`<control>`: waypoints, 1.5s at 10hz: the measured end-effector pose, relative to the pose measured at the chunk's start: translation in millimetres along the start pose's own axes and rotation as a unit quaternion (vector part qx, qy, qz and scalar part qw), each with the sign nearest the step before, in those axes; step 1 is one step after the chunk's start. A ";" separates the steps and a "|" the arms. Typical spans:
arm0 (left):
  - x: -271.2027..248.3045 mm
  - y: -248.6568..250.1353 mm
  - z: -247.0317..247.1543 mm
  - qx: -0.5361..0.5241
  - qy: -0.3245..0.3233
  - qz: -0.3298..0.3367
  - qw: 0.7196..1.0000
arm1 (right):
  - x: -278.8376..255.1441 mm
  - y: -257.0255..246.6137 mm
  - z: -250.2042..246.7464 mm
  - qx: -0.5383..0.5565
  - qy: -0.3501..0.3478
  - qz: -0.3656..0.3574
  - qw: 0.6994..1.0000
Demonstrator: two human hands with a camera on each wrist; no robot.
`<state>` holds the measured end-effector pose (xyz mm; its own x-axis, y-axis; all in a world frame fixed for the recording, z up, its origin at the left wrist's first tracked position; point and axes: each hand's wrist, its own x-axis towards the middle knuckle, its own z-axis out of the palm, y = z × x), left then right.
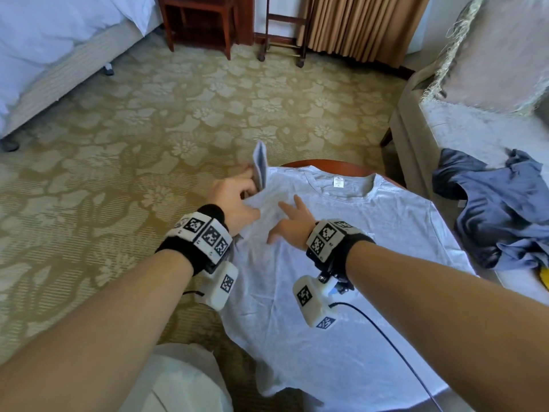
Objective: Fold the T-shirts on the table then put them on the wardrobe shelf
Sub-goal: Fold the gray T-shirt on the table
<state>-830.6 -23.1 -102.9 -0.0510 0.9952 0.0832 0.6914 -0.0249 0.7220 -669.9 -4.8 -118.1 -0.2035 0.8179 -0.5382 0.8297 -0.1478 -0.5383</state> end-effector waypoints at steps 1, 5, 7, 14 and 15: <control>-2.9 11.8 14.8 0.058 -0.120 0.061 0.989 | -3.0 17.7 -18.1 -0.005 0.030 0.042 0.999; 8.5 60.6 65.2 -0.060 -0.195 -0.122 0.971 | -44.0 112.6 -90.5 0.084 0.210 0.246 0.942; 2.6 119.4 130.0 -0.209 -0.166 -0.153 0.951 | -62.6 218.6 -135.2 0.139 0.315 0.339 0.875; -3.5 195.6 279.6 -0.219 -0.264 -0.071 0.937 | -89.2 302.9 -160.9 0.499 0.241 0.250 0.794; -1.1 194.7 276.5 -0.243 -0.271 -0.073 0.928 | -81.7 307.2 -170.8 0.513 0.273 0.253 0.774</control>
<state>-496.7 -2.9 -152.3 0.3434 0.8890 -0.3030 0.2920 0.2056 0.9341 -309.7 -22.0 -128.8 0.4951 0.5830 -0.6442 -0.1739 -0.6599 -0.7309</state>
